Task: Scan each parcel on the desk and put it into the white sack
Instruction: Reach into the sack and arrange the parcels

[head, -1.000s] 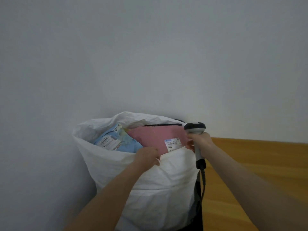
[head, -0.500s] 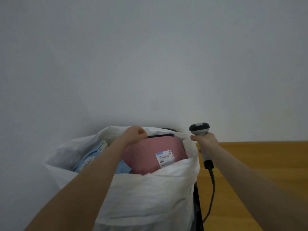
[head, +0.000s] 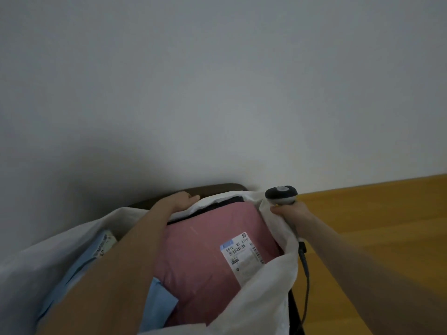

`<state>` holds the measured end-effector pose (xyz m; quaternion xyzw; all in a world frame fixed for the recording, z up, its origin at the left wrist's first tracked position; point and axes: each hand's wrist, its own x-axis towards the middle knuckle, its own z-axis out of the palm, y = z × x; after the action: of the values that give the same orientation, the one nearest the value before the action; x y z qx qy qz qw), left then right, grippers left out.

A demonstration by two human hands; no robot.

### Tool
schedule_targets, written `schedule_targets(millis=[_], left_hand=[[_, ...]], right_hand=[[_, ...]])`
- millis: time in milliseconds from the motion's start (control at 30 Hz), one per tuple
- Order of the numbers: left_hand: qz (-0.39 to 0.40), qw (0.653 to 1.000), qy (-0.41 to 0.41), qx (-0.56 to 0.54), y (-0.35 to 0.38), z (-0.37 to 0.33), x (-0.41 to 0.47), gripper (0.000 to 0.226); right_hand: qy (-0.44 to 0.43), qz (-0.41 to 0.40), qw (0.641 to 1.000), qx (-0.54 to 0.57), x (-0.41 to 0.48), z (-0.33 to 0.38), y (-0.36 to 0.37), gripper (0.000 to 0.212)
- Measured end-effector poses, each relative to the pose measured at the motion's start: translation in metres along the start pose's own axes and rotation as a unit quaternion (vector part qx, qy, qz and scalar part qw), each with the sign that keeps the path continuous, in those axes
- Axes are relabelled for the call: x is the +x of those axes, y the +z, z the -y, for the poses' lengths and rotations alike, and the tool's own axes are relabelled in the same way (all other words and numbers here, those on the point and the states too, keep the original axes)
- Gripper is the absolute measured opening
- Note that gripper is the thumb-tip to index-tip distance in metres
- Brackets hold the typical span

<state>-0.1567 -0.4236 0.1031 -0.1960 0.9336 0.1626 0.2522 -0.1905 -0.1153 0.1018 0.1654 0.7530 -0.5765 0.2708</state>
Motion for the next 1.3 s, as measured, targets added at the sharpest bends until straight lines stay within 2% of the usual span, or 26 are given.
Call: schedule_targets(millis=[100, 200, 300, 400, 467, 633, 733, 833, 967, 1033, 1100, 1167, 1233, 1300], left_hand=[[0.038, 0.999, -0.003, -0.019, 0.009, 0.002, 0.006, 0.054], [0.011, 0.999, -0.011, -0.04, 0.014, 0.002, 0.007, 0.036], [-0.102, 0.989, -0.01, -0.104, -0.014, -0.006, -0.005, 0.033], [-0.267, 0.941, 0.026, -0.207, -0.063, -0.02, -0.029, 0.024], [-0.316, 0.92, 0.041, -0.228, -0.082, -0.021, -0.043, 0.023], [-0.182, 0.972, 0.066, -0.135, -0.081, -0.037, -0.056, 0.037], [-0.179, 0.976, 0.107, -0.057, -0.068, -0.073, -0.05, 0.044], [-0.162, 0.973, 0.152, 0.069, -0.041, -0.117, -0.041, 0.053], [-0.026, 0.98, 0.125, 0.152, -0.009, -0.146, -0.028, 0.057], [0.024, 0.978, 0.139, 0.155, 0.002, -0.145, -0.026, 0.047], [-0.006, 0.981, 0.153, 0.116, 0.006, -0.142, -0.029, 0.034], [-0.098, 0.983, 0.157, -0.014, -0.006, -0.147, -0.036, 0.027], [-0.188, 0.955, 0.167, -0.159, -0.029, -0.155, -0.045, 0.023], [-0.23, 0.936, 0.176, -0.2, -0.052, -0.16, -0.055, 0.018]], right_hand=[[0.013, -0.012, 1.0, 0.006, 0.002, -0.001, 0.009, 0.031], [0.002, -0.047, 0.999, -0.008, -0.001, 0.004, 0.016, 0.028], [-0.029, -0.081, 0.996, -0.021, -0.011, 0.016, 0.015, 0.022], [-0.06, -0.102, 0.993, -0.013, -0.024, 0.03, 0.009, 0.022], [-0.09, -0.115, 0.989, -0.018, -0.034, 0.036, 0.007, 0.018], [-0.143, -0.104, 0.983, -0.05, -0.053, 0.038, 0.003, 0.015], [-0.153, -0.074, 0.985, -0.036, -0.06, 0.037, -0.009, 0.012], [-0.163, -0.041, 0.985, -0.023, -0.066, 0.031, -0.02, 0.013], [-0.161, -0.05, 0.986, -0.015, -0.07, 0.024, -0.03, 0.014], [-0.155, -0.065, 0.986, 0.003, -0.07, 0.02, -0.035, 0.018], [-0.147, -0.067, 0.986, 0.03, -0.07, 0.015, -0.041, 0.024], [-0.149, -0.06, 0.986, 0.051, -0.07, 0.01, -0.048, 0.033], [-0.15, -0.053, 0.986, 0.047, -0.071, 0.007, -0.053, 0.041], [-0.147, -0.044, 0.987, 0.037, -0.076, 0.004, -0.054, 0.043]])
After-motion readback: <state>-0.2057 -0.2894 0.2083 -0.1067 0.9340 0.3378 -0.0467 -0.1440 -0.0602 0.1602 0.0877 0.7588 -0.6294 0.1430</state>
